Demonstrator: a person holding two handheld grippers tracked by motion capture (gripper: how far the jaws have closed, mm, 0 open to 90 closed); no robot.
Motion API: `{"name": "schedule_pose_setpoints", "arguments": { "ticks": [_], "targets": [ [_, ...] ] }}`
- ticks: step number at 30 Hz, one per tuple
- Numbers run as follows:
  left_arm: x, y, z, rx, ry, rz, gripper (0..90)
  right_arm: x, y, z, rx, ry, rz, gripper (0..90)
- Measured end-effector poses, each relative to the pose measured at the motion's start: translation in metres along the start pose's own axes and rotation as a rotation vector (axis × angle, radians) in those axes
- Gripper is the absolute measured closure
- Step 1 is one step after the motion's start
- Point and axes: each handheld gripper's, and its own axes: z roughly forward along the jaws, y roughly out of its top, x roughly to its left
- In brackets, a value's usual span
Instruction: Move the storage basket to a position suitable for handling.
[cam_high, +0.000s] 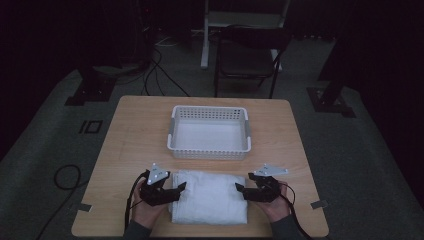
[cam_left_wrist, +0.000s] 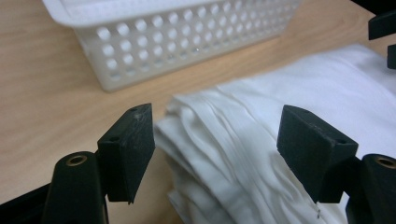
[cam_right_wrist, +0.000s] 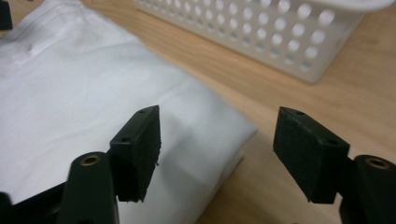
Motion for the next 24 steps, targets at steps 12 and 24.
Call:
{"name": "schedule_pose_setpoints", "arguments": {
  "ticks": [12,24],
  "targets": [
    [0.001,-0.024,0.001,0.031,-0.086,-0.03,24.0,0.016,-0.019,0.001,0.086,0.047,-0.005,27.5],
    [0.008,-0.029,0.017,0.092,-0.111,-0.035,28.5,0.013,-0.022,0.02,0.153,0.075,0.008,34.4]
  ]
}}
